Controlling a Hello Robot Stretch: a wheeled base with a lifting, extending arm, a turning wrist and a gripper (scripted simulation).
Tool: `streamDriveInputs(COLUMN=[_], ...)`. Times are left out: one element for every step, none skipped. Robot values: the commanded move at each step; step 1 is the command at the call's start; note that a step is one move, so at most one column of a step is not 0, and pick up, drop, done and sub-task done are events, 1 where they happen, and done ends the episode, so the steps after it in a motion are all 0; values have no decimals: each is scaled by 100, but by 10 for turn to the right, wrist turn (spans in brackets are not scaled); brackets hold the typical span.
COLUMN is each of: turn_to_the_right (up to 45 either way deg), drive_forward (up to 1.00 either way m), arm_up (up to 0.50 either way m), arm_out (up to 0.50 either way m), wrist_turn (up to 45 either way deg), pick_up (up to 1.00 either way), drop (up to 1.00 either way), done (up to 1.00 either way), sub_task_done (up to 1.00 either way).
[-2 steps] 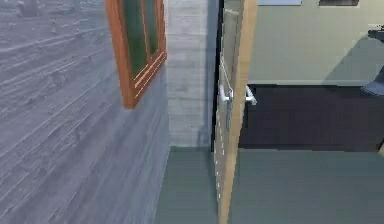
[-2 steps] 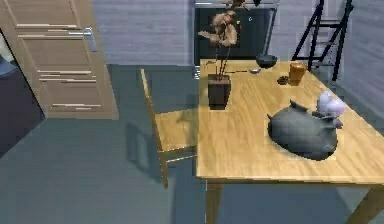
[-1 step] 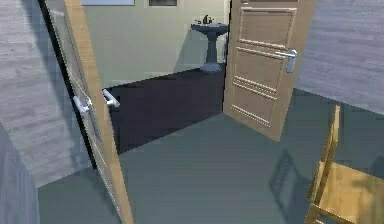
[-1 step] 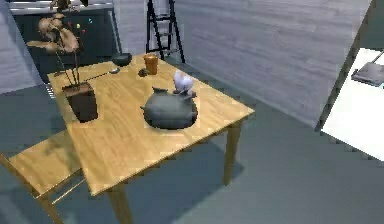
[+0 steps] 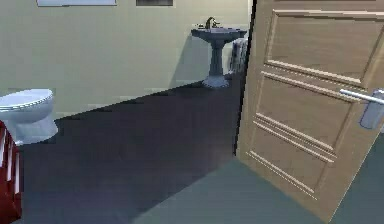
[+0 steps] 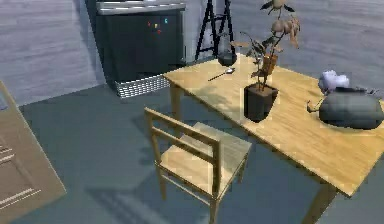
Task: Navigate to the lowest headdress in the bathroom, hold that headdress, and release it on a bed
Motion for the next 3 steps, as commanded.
streamDriveInputs(turn_to_the_right=[-330, 0, -30], drive_forward=[0, 100, 0], arm_up=[0, 0, 0], arm_out=[0, 0, 0], wrist_turn=[0, 0, 0], pick_up=[0, 0, 0], drop=[0, 0, 0], done=[0, 0, 0], sub_task_done=[0, 0, 0])
